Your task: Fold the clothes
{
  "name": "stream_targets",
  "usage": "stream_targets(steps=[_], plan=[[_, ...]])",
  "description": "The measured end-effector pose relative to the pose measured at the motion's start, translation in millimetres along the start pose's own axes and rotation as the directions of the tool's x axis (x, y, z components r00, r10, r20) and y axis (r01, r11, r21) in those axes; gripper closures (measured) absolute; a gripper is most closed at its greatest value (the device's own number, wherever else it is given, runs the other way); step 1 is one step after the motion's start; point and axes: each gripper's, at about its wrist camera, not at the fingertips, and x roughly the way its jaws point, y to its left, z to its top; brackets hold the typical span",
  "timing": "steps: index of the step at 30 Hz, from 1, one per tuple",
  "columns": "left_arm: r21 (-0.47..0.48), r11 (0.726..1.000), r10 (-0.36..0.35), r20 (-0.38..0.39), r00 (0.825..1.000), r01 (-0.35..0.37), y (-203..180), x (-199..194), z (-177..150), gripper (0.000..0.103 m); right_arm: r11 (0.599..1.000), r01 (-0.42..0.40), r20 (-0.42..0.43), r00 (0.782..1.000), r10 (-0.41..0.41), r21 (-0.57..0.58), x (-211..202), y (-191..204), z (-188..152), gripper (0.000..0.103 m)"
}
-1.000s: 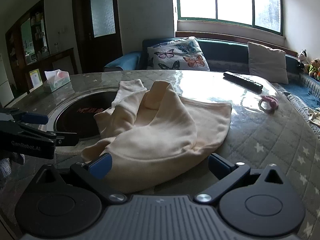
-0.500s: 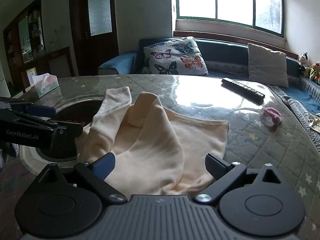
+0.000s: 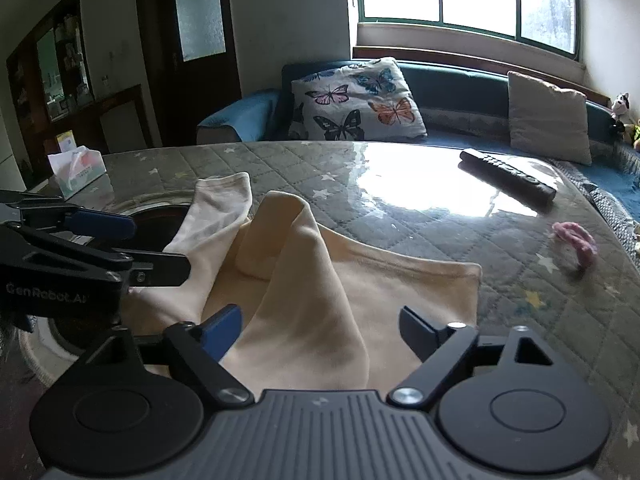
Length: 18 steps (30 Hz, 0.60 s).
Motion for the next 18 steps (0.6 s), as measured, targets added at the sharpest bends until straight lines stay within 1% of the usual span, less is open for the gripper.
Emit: stream_targets(steps=[2,7,10,11,12,16,18], plan=[[-0.014,1.0,-0.011,-0.021,1.0,0.01,3,10,3,0.036,1.0,-0.003,-0.01,1.0,0.003,-0.005,8,-1,4,0.02],[-0.048,0.998,-0.033,-0.076,0.997,0.029,13,32,3,0.061,1.0,-0.009,-0.035,0.999,0.008,-0.016,29,-3,14,0.025],[-0.052,0.998,-0.043,-0.09,0.995,0.038,16,37,0,0.074,1.0,-0.012,-0.042,0.999,0.011,-0.018,36,-3,16,0.028],[-0.052,0.998,-0.048,-0.091,0.995,0.044,16,37,0,0.08,1.0,-0.014,-0.044,0.999,0.013,-0.018,39,-3,17,0.029],[-0.053,0.997,-0.052,-0.093,0.994,0.048,16,38,-1,0.081,1.0,-0.016,-0.046,0.999,0.015,-0.018,41,-3,18,0.031],[-0.058,0.997,-0.051,-0.091,0.995,0.046,17,37,-1,0.08,1.0,-0.014,-0.052,0.999,0.013,-0.017,44,-2,19,0.03],[-0.059,0.997,-0.048,-0.088,0.995,0.043,18,36,-1,0.078,0.999,-0.016,-0.05,0.999,0.014,-0.028,43,1,19,0.03]])
